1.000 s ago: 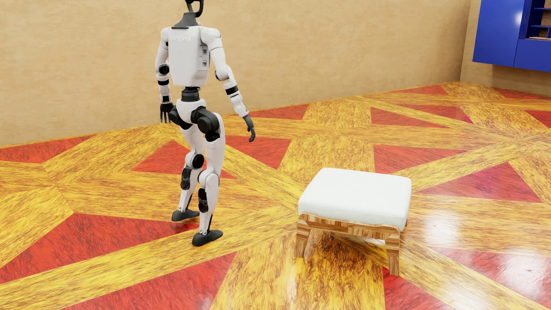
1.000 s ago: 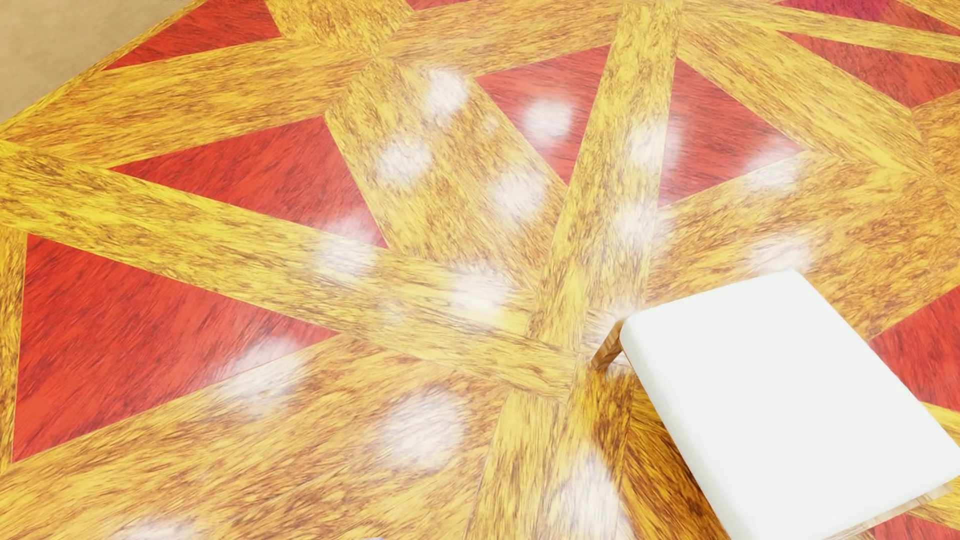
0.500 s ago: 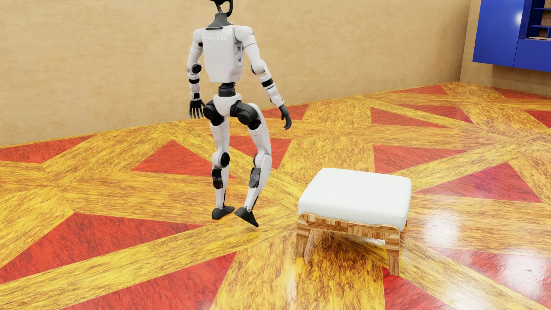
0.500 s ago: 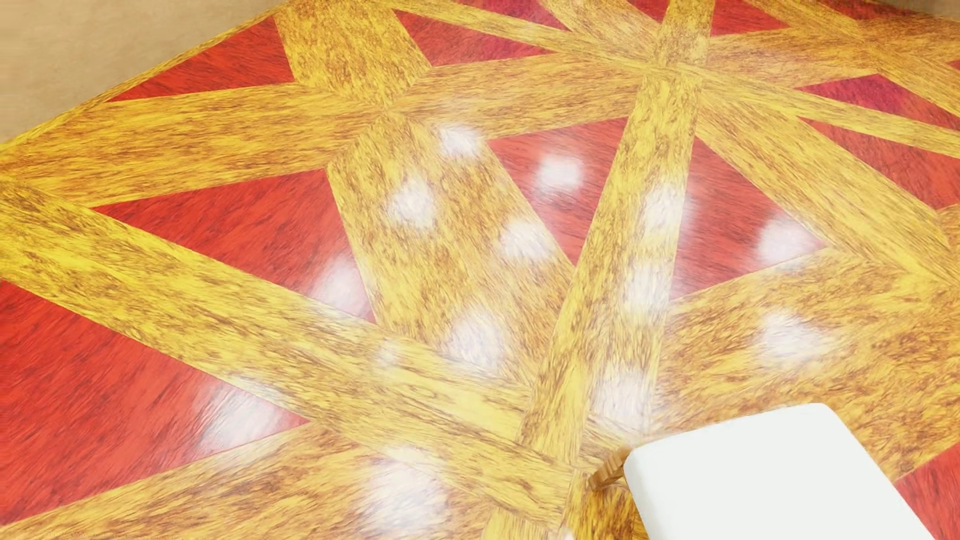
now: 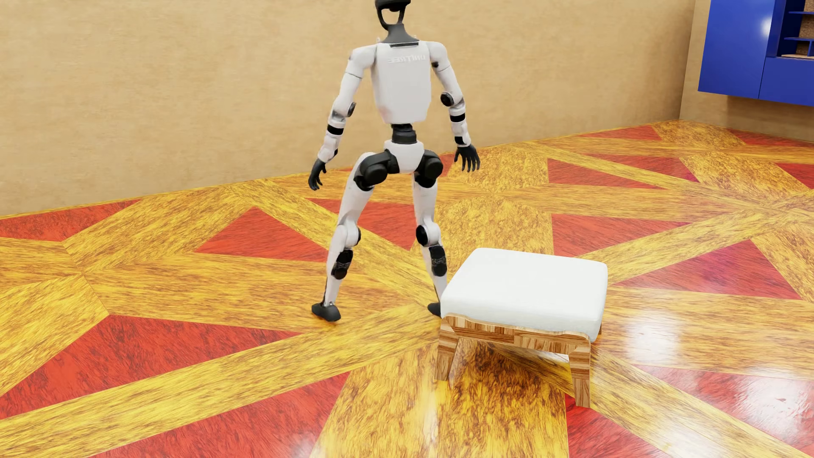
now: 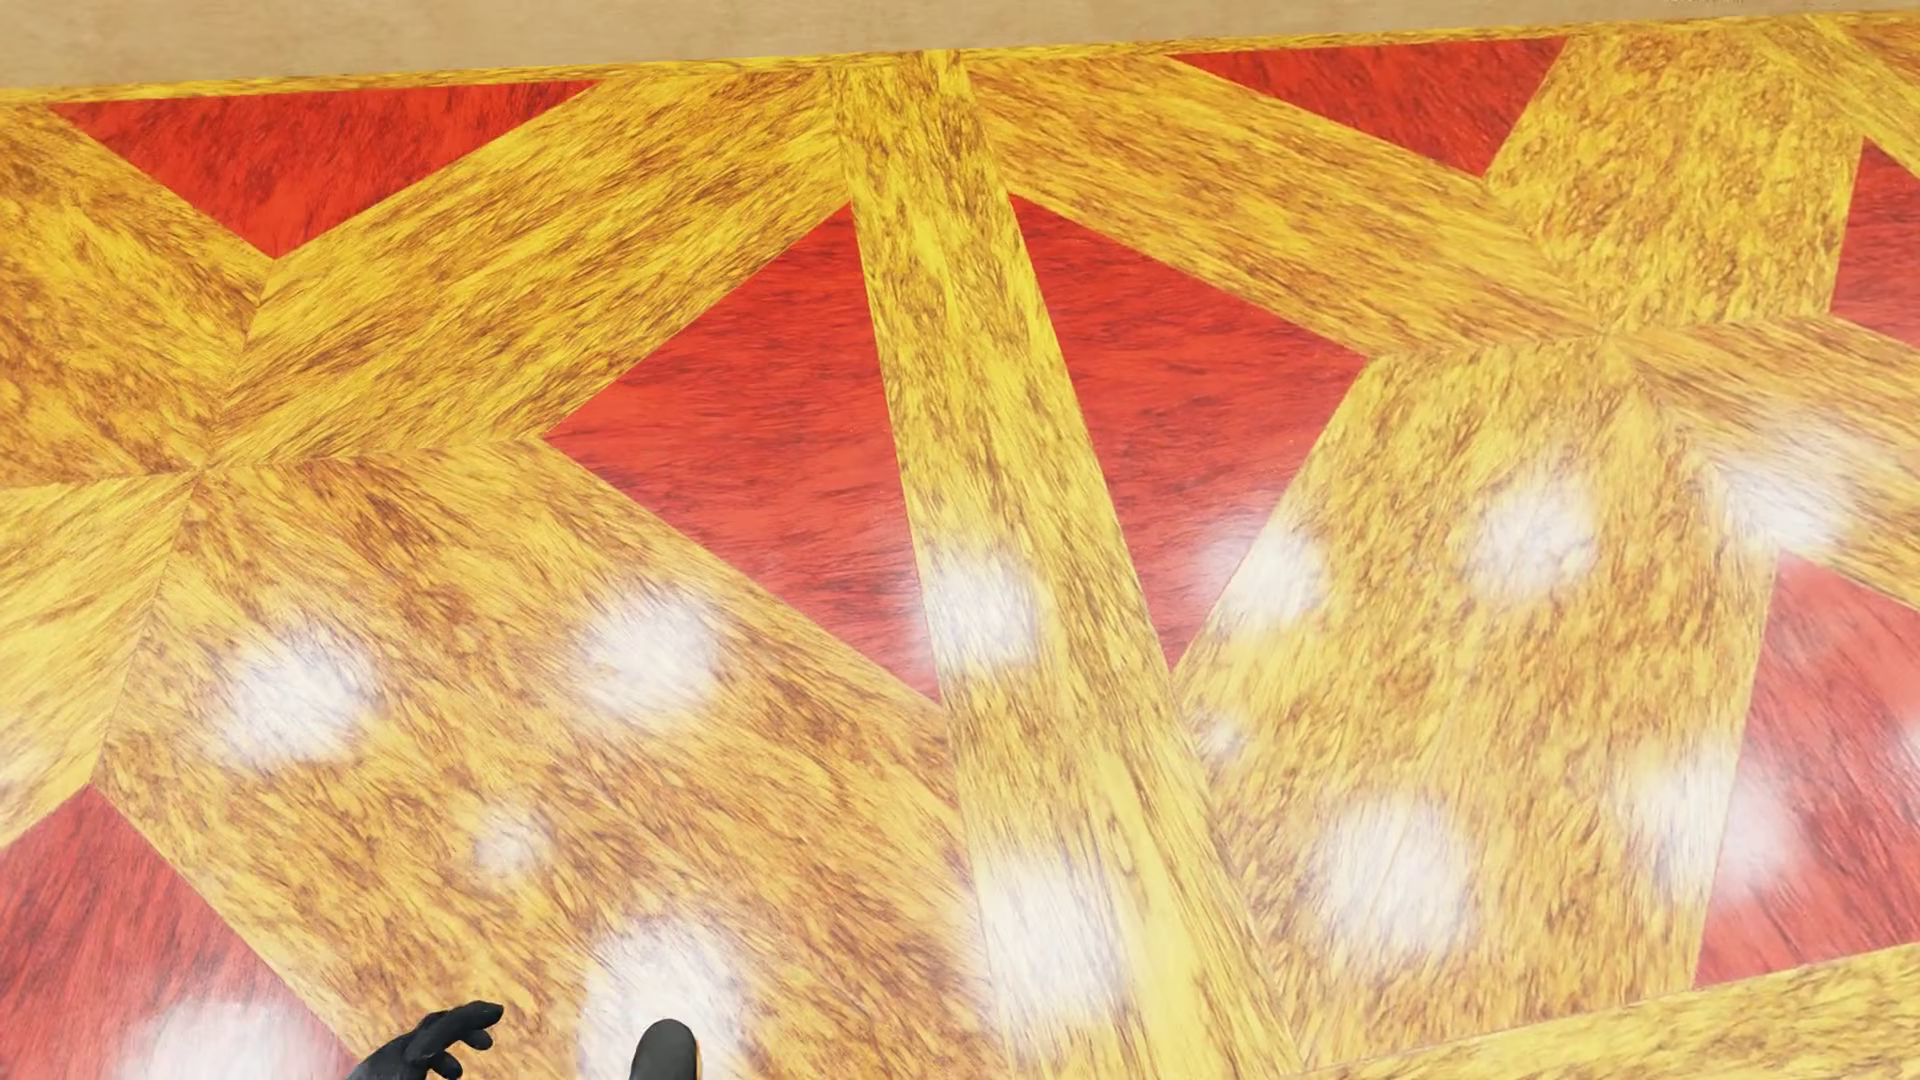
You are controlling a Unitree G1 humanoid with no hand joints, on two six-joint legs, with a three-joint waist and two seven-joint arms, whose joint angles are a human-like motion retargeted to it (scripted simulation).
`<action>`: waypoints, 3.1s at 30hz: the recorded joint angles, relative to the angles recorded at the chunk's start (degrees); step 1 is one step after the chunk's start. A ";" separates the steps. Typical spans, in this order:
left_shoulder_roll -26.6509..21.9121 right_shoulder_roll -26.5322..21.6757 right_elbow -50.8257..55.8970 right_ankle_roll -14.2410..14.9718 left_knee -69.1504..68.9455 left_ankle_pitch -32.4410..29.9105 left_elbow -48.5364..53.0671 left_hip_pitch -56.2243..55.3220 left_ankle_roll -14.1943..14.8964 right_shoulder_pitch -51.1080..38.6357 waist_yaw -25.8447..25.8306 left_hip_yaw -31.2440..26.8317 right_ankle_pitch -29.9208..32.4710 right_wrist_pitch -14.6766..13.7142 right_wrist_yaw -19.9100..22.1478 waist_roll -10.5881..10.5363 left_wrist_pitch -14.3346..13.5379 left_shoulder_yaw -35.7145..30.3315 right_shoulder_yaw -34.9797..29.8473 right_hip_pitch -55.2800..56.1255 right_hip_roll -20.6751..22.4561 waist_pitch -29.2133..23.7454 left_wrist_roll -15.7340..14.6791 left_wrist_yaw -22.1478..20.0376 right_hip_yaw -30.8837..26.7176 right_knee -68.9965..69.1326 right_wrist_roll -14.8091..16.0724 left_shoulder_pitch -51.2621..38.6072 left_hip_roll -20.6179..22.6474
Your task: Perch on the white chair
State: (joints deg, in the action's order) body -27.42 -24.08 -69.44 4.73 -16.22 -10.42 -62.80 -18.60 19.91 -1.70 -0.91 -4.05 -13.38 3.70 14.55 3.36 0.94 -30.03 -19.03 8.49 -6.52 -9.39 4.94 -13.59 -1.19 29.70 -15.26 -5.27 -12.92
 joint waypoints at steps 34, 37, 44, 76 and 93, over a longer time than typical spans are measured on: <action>0.24 0.13 8.44 -5.13 -49.67 32.40 3.11 -25.67 -12.93 -22.12 0.58 0.76 -6.52 -0.38 -1.07 -1.45 -0.66 -7.60 -5.09 38.47 3.50 -15.77 4.13 1.20 -5.19 38.40 -4.54 -25.19 12.74; 0.92 -0.24 9.05 -4.84 -55.21 33.12 3.64 -31.27 -12.15 -25.68 0.68 0.26 -7.91 -0.13 -0.88 -1.34 -0.59 -8.49 -6.72 44.57 2.93 -17.44 4.67 1.40 -6.05 44.79 -4.85 -28.37 12.45; 1.51 -0.68 9.02 -4.40 -66.24 34.73 6.02 -42.66 -11.83 -33.92 0.97 -1.78 -10.23 0.36 -0.17 -2.11 -0.74 -11.26 -10.21 55.77 2.94 -21.54 4.82 0.51 -8.38 56.36 -3.95 -35.20 13.23; 5.67 4.03 6.03 -5.69 -89.40 30.30 -0.64 -47.97 -12.79 -32.79 0.49 -3.73 -7.23 2.45 -5.37 -1.77 2.46 -10.56 -8.80 60.12 5.10 -22.42 0.36 1.38 -10.01 77.83 -1.03 -29.38 11.79; 5.44 4.23 -3.65 -6.48 -89.94 29.55 -7.58 -46.53 -13.61 -31.78 0.59 -3.70 -6.77 5.47 -7.80 -1.52 4.50 -8.66 -9.14 58.93 5.55 -21.88 -2.83 3.92 -9.77 78.67 1.84 -27.73 12.39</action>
State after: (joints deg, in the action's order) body -21.98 -19.84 -73.09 -1.74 -106.16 19.12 -70.38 -65.14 6.30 -33.48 -0.32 -7.75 -20.16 9.17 6.75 1.84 5.44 -38.69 -28.17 67.43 -0.97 -31.27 2.11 -9.67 -10.96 108.37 -13.41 -33.00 -0.53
